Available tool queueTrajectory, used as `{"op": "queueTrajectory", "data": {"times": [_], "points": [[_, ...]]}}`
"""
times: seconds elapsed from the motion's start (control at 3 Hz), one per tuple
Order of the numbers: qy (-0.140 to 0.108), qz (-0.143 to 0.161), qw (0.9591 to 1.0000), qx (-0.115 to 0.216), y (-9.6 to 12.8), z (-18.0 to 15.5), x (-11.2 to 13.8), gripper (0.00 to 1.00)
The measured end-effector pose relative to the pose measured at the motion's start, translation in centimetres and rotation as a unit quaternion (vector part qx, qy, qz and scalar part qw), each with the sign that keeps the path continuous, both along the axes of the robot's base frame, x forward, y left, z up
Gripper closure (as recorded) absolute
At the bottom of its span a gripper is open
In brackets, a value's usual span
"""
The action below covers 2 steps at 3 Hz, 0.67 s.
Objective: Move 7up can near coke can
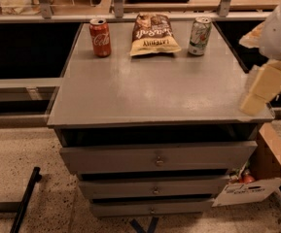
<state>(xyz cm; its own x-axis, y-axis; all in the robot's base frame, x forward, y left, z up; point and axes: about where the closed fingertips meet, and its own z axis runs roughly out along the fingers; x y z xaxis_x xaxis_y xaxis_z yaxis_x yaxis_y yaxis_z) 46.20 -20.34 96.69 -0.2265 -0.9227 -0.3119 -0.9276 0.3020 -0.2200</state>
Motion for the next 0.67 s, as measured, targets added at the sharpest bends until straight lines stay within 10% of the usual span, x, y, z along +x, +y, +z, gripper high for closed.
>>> {"op": "queueTrajectory", "data": {"times": [0.67], "points": [[-0.076, -0.04, 0.9827, 0.165, 3.9, -0.4, 10.8, 0.0]]}}
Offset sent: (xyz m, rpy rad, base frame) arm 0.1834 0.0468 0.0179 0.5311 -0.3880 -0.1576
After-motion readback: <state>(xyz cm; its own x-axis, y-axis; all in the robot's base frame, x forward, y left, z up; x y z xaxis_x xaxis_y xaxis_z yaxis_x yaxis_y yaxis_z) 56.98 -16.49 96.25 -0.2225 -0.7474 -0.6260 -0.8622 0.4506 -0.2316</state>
